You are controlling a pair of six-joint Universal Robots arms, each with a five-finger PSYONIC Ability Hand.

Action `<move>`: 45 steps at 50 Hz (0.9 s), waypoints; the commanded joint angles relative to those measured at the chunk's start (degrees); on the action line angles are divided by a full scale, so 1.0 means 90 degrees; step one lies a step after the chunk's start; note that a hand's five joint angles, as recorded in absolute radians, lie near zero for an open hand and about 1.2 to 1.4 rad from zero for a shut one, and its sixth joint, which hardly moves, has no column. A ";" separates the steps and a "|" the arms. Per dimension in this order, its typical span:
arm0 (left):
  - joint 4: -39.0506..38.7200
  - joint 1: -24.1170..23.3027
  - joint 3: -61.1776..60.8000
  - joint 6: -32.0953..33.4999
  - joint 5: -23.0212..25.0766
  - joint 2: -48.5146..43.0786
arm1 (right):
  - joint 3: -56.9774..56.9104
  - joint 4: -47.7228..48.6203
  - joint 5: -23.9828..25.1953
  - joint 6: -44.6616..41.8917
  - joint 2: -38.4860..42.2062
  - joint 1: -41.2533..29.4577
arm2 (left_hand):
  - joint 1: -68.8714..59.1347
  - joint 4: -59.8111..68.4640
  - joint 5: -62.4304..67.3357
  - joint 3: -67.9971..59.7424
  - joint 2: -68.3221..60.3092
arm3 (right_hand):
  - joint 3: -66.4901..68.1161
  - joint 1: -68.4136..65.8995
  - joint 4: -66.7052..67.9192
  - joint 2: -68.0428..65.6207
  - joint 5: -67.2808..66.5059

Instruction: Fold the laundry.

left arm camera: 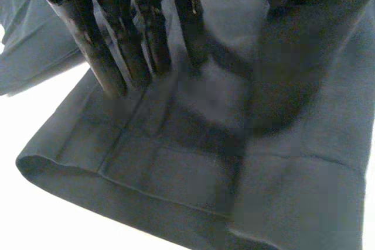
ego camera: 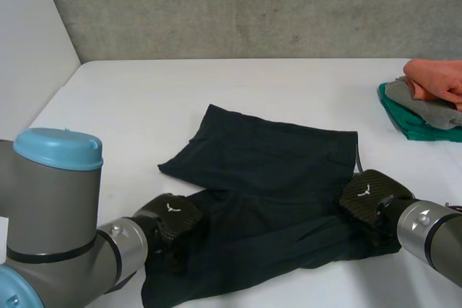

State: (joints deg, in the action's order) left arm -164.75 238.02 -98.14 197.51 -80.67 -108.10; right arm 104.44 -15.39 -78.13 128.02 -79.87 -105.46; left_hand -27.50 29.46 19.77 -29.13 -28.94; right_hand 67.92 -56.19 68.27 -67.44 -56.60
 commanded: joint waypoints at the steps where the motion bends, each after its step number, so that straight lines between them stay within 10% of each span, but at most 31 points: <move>1: 0.0434 -0.0031 -0.0022 -0.0178 -0.0031 0.0614 | 0.0017 0.0020 -0.0010 0.0004 0.0017 -0.0001 | 0.0855 -0.1073 -0.1107 0.1037 0.1015 | 0.1342 -0.2646 0.1303 -0.1395 -0.1489; 16: 0.0718 -0.0158 -0.0667 -0.0305 -0.0040 0.0957 | -0.0003 0.0128 -0.0020 0.0004 0.0017 -0.0011 | 0.0650 -0.0869 -0.0902 0.0832 0.0810 | 0.1342 -0.2646 0.1303 -0.1395 -0.1489; 21: 0.0582 -0.0168 -0.0648 -0.0295 -0.0040 0.0655 | -0.0003 0.0157 -0.0020 0.0014 0.0017 -0.0011 | -0.2277 0.2059 0.2025 -0.2095 -0.2117 | 0.1342 -0.2646 0.1303 -0.1395 -0.1489; 26: -0.0450 -0.0167 -0.0171 -0.0227 -0.0371 0.0381 | -0.0081 0.0274 -0.0020 0.0131 0.0008 -0.0011 | -0.5830 0.5612 0.5578 -0.5649 -0.5671 | 0.1342 -0.2646 0.1303 -0.1395 -0.1489; 34: -0.2881 -0.0168 0.1097 0.0356 -0.1397 -0.0339 | -0.0646 0.1162 -0.0049 0.0434 0.0300 -0.0021 | -0.5833 0.5615 0.5581 -0.5652 -0.5674 | 0.1342 -0.2646 0.1303 -0.1395 -0.1489; 45: -0.4389 -0.0080 0.3852 0.2526 -0.1417 -0.2889 | -0.2286 0.2773 -0.0663 0.0424 0.1910 -0.0031 | -0.5833 0.5615 0.5581 -0.5652 -0.5674 | 0.1342 -0.2646 0.1303 -0.1395 -0.1489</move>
State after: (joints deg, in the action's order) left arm -198.90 236.74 -77.24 210.79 -93.83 -121.41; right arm 92.96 1.55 -80.03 132.29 -71.94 -105.73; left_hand -65.90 68.62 55.79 -67.95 -68.36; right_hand 67.93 -56.19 68.27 -67.44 -56.60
